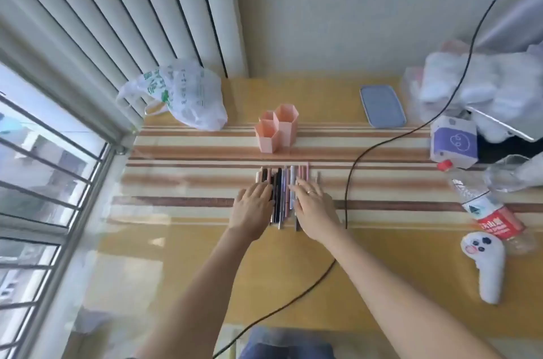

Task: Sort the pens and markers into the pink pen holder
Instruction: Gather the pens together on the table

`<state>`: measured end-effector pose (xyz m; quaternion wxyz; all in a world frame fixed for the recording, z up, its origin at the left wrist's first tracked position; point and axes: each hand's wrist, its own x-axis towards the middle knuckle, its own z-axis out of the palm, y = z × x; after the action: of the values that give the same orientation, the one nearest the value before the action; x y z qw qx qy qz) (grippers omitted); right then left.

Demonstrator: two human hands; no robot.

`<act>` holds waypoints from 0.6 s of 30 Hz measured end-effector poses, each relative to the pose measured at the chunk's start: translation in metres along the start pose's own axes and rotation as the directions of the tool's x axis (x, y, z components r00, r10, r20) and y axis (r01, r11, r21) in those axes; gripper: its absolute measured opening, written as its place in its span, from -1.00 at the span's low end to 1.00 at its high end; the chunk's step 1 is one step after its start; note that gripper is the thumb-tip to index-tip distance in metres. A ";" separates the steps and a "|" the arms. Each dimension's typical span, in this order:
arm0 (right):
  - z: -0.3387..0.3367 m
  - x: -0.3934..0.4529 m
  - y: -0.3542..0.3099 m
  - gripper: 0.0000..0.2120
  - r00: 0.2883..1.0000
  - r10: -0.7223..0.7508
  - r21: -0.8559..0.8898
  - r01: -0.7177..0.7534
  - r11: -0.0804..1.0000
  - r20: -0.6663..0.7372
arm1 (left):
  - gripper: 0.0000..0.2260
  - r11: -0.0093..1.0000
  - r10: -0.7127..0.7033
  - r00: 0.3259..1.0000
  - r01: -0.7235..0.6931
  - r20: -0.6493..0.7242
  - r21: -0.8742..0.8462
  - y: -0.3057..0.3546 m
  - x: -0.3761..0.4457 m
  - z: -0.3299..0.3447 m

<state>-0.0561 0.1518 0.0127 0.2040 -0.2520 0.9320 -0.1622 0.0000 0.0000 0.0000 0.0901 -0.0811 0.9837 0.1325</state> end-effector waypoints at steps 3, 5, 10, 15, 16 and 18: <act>0.029 0.027 0.002 -0.57 0.994 0.013 -0.111 -0.026 0.993 -0.112 | -0.55 1.000 -0.023 1.000 0.024 -0.011 0.012 0.002 0.019 0.030; 0.044 0.044 -0.001 -0.55 0.984 -0.001 -0.152 -0.026 0.988 -0.175 | -0.54 0.999 -0.032 0.998 0.031 -0.061 -0.015 0.004 0.034 0.046; 0.084 0.071 0.008 -0.54 0.952 0.072 -0.062 -0.094 0.994 -0.298 | -0.47 0.993 -0.060 0.985 0.042 -0.160 -0.112 0.000 0.057 0.076; 0.102 0.077 0.015 -0.46 0.924 0.045 -0.032 -0.062 0.998 -0.381 | -0.49 0.998 0.008 0.977 -0.020 -0.214 -0.053 -0.006 0.057 0.088; 0.102 0.078 0.016 -0.43 0.924 0.037 -0.020 -0.048 0.999 -0.382 | -0.50 0.999 0.010 0.974 -0.022 -0.227 -0.047 -0.007 0.057 0.090; 0.101 0.077 0.016 -0.40 0.926 0.018 -0.026 -0.030 0.999 -0.377 | -0.50 0.999 0.023 0.964 -0.028 -0.264 -0.016 -0.008 0.058 0.095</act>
<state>-0.0767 0.1036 -0.1037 0.0194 -0.2077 0.9593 -0.1906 -0.0397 0.0102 -0.1033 -0.0441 -0.0863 0.9866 0.1315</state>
